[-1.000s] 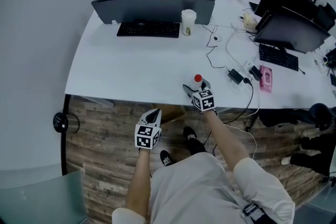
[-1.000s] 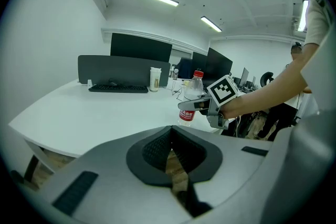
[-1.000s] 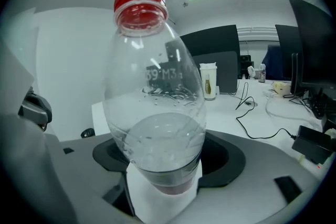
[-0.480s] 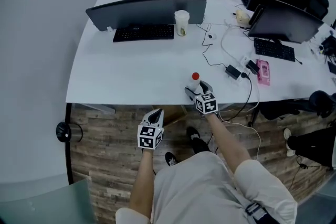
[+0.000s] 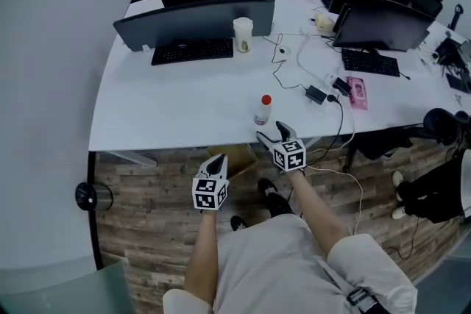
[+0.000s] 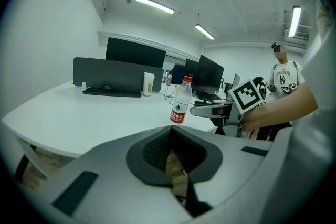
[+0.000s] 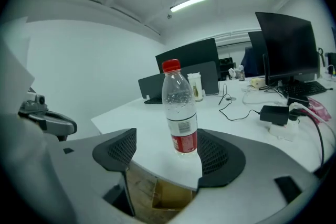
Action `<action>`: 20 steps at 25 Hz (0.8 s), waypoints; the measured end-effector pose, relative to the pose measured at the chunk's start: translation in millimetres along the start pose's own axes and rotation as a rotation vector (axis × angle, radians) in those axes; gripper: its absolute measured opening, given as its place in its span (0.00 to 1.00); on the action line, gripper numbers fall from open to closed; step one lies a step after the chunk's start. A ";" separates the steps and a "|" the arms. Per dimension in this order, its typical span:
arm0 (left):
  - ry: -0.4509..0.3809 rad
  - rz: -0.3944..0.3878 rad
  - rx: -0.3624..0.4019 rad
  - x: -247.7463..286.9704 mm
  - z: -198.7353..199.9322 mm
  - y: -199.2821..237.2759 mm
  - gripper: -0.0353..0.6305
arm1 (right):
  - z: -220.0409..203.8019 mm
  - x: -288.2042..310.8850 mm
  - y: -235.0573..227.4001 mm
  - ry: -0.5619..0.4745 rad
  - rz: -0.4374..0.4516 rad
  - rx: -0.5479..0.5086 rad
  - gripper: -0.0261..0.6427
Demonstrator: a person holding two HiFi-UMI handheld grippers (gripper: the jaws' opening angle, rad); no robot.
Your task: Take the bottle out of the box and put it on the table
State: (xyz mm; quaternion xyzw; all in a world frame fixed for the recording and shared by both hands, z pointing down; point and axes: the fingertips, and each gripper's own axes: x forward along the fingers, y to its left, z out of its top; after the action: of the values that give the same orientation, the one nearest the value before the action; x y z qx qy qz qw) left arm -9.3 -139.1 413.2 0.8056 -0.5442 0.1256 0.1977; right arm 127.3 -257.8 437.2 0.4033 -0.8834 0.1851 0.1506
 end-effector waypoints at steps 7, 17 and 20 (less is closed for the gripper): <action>0.013 0.024 0.004 -37.0 -35.6 -1.6 0.07 | -32.5 -48.5 42.7 -0.007 -0.017 0.044 0.55; -0.043 0.096 -0.068 -106.3 -69.9 0.9 0.08 | -82.1 -97.5 113.4 -0.023 -0.010 0.092 0.55; -0.073 0.108 -0.092 -123.1 -75.4 -1.0 0.08 | -85.2 -107.1 129.2 -0.042 0.001 0.091 0.55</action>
State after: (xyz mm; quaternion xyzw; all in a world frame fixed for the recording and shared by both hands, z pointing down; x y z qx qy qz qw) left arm -53.7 -2.6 428.7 0.7691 -0.5991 0.0815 0.2074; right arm 105.4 -70.9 441.6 0.4129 -0.8773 0.2165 0.1135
